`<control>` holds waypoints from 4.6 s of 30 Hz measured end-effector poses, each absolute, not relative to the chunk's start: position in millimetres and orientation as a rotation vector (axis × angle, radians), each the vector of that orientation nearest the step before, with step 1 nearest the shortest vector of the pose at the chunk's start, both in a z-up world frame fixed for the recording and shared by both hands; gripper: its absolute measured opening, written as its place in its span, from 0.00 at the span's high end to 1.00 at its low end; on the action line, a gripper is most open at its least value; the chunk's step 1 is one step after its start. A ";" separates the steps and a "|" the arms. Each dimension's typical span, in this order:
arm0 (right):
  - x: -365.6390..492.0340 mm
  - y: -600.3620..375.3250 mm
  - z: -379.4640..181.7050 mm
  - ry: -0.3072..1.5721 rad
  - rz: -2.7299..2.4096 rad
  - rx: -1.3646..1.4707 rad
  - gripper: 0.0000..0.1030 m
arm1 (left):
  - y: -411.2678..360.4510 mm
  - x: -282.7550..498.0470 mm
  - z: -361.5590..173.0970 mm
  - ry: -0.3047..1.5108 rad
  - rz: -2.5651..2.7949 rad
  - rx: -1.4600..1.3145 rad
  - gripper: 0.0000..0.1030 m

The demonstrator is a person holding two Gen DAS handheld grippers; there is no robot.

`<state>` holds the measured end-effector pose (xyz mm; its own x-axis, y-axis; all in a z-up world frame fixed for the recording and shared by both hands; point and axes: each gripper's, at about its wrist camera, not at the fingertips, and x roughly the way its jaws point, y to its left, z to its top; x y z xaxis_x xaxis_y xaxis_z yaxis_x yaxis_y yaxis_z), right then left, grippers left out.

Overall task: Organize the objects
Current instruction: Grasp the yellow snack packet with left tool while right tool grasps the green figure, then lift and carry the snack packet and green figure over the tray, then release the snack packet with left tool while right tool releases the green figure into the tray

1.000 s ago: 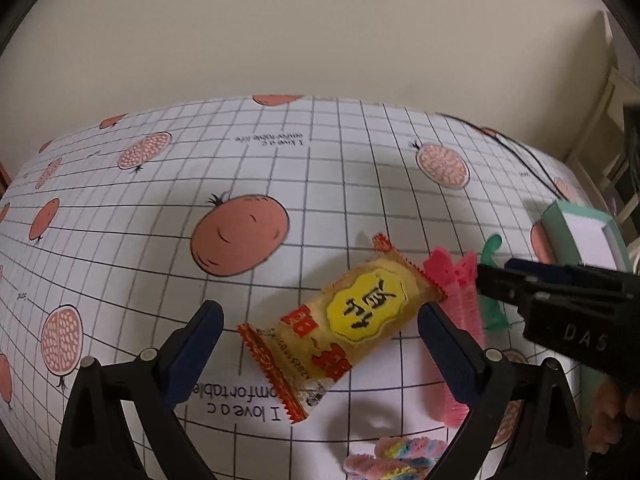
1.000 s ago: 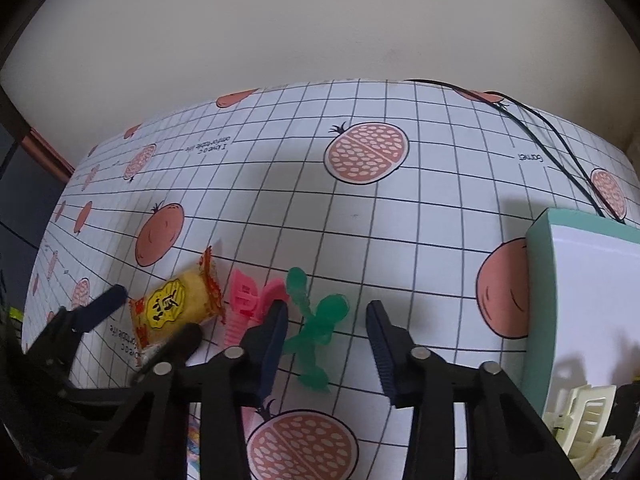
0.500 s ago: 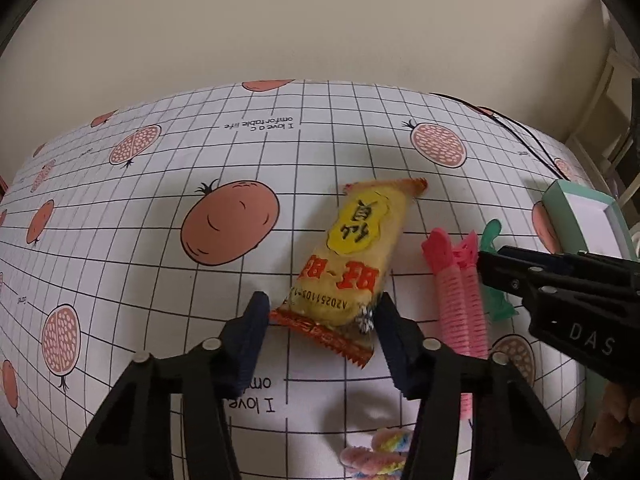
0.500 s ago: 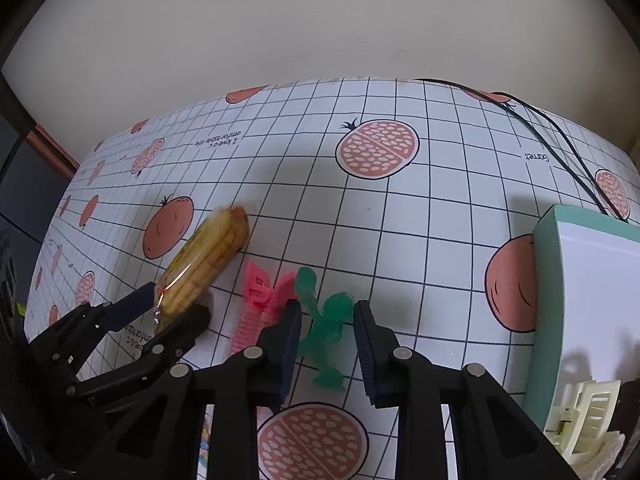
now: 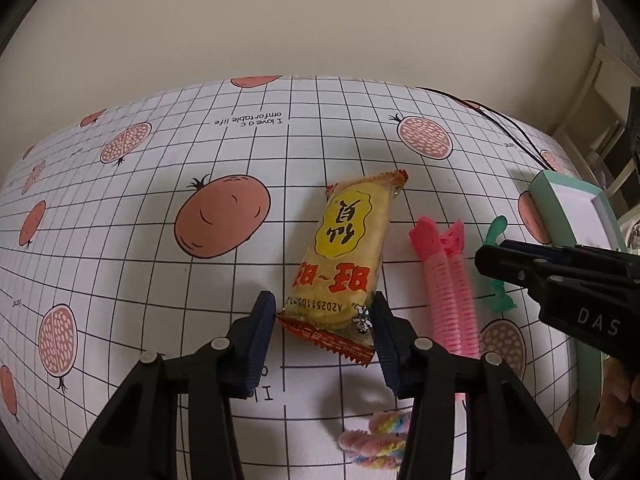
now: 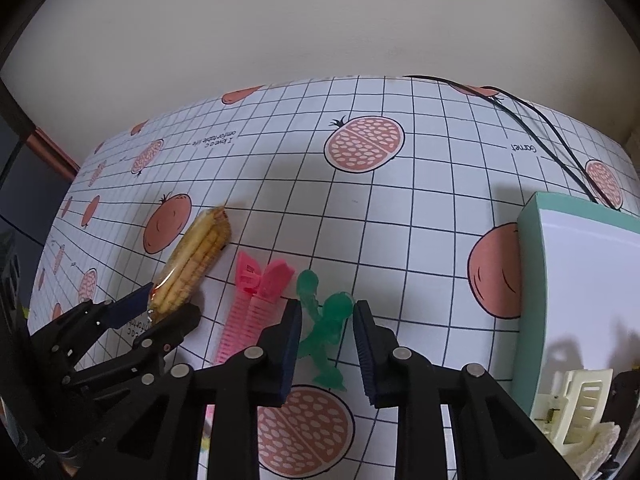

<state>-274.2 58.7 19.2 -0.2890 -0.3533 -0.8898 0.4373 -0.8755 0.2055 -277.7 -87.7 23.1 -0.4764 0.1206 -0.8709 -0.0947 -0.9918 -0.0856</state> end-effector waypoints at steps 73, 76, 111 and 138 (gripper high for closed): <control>-235.2 167.9 85.4 -0.146 -2.338 1.304 0.73 | -64.3 -260.0 109.1 -0.272 2.730 -1.351 0.62; -237.4 176.5 89.8 -0.129 -2.365 1.283 0.73 | -49.9 -259.0 116.5 -0.252 2.726 -1.323 0.62; -284.3 302.2 75.2 -0.264 -2.605 1.232 0.72 | 136.2 -248.6 90.4 -0.069 2.527 -1.125 0.61; -286.7 306.1 61.0 -0.280 -2.570 1.280 0.71 | 151.7 -260.0 67.3 -0.087 2.475 -1.210 0.52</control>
